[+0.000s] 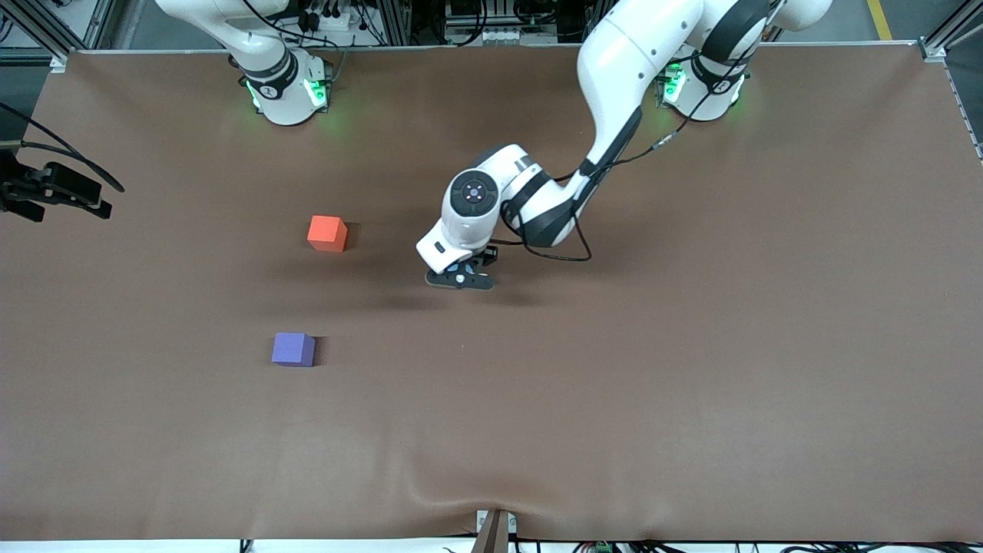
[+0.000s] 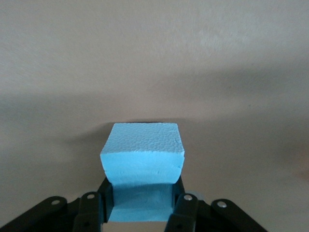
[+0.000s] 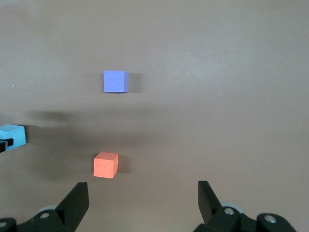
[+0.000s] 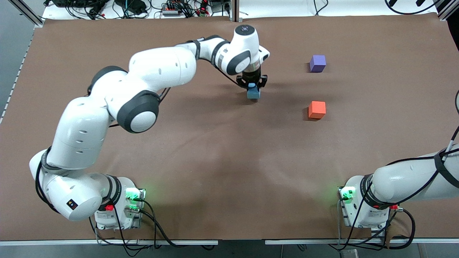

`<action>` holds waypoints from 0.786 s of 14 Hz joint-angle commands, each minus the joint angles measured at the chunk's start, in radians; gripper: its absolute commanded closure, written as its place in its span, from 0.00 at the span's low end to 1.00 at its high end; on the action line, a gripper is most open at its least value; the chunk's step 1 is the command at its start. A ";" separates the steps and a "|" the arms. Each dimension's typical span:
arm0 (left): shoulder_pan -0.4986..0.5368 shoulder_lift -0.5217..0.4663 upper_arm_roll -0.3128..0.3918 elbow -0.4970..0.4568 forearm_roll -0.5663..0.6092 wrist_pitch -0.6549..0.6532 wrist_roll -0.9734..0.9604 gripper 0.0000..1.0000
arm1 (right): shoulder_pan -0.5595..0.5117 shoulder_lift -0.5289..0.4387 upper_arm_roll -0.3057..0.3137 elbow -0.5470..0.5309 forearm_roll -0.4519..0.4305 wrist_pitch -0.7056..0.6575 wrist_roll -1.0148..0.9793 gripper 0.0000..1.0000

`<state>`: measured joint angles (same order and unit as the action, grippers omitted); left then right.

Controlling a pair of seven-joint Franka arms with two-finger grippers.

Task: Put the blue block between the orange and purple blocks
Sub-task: 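Lift the blue cube with the left gripper and carry it toward the table middle, then set the blue cube down mid-table with the left gripper while the right gripper approaches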

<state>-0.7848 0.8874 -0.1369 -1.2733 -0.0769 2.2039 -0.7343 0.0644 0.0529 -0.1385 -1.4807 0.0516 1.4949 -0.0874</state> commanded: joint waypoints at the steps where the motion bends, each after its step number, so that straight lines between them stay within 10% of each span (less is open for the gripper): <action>1: -0.056 0.045 0.058 0.049 -0.018 0.002 -0.060 0.92 | -0.005 0.002 0.007 0.008 0.004 0.002 0.000 0.00; 2: -0.063 0.045 0.069 0.048 -0.018 0.002 -0.063 0.59 | 0.000 0.008 0.007 0.008 0.004 0.002 0.001 0.00; 3: -0.063 0.039 0.071 0.046 -0.017 0.002 -0.065 0.01 | 0.005 0.019 0.008 0.010 0.007 0.002 0.001 0.00; 11: 0.033 -0.198 0.189 0.022 -0.008 -0.166 -0.157 0.00 | 0.195 0.215 0.011 0.014 0.028 0.128 -0.011 0.00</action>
<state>-0.8074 0.7899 0.0338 -1.2051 -0.0770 2.1070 -0.8825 0.2456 0.2062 -0.1188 -1.4888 0.0600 1.5941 -0.0863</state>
